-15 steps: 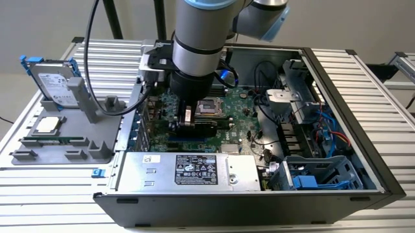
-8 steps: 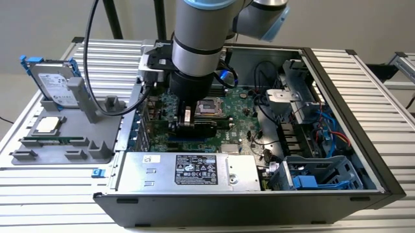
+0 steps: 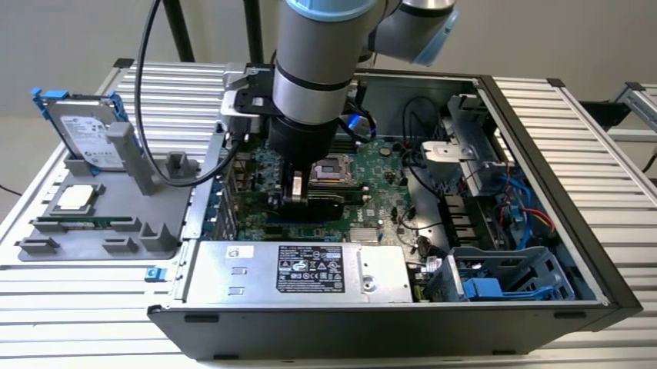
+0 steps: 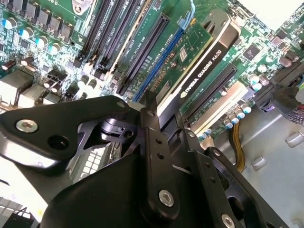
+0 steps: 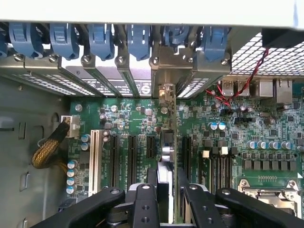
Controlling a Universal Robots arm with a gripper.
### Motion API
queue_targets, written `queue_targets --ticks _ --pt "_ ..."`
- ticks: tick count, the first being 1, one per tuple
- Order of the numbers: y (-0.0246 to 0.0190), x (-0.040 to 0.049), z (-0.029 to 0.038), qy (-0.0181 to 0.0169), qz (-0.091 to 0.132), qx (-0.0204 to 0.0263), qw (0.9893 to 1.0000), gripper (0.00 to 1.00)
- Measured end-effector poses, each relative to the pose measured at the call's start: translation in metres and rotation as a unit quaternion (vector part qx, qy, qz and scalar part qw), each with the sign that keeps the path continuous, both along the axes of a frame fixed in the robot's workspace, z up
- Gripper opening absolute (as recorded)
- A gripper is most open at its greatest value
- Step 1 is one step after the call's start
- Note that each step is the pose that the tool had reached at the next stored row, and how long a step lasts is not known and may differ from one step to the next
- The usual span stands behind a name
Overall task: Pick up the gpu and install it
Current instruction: 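Insert the gpu into the slot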
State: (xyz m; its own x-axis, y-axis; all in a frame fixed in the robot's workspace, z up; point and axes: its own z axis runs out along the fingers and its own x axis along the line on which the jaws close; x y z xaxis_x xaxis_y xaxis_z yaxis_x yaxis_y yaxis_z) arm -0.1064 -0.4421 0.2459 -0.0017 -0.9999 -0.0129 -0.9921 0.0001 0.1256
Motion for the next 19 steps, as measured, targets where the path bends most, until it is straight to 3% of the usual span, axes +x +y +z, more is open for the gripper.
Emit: queue_targets --ticks 19 --pt "0.0000 0.0000 -0.0046 -0.0001 0.000 0.0000 1.0000 0.00"
